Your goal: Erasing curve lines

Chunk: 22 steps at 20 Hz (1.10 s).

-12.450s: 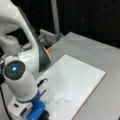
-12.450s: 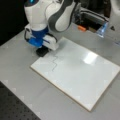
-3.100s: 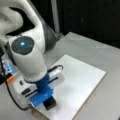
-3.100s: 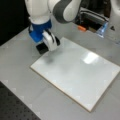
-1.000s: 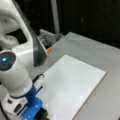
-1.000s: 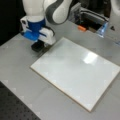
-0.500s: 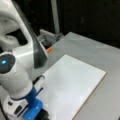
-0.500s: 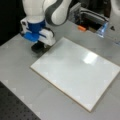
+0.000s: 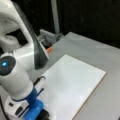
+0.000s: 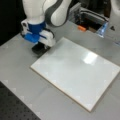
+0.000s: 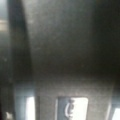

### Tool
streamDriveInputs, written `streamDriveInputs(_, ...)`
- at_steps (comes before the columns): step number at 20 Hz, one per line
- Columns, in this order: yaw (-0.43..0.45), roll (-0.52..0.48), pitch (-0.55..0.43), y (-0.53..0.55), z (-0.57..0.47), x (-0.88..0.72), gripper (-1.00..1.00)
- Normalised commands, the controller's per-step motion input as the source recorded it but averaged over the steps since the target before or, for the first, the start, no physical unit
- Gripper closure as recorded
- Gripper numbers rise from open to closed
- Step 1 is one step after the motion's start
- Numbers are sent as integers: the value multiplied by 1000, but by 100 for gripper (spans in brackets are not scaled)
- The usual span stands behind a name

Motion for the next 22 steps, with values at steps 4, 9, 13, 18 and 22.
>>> streamDriveInputs(4,34,148,-59,-142,-19,131,100)
streamDriveInputs(9,42,150,-65,-139,-21,134,100)
streamDriveInputs(13,27,137,-57,-130,-31,121,100)
streamDriveInputs(18,19,126,-60,-137,-43,116,100)
streamDriveInputs(22,6,123,-74,-136,-32,115,100)
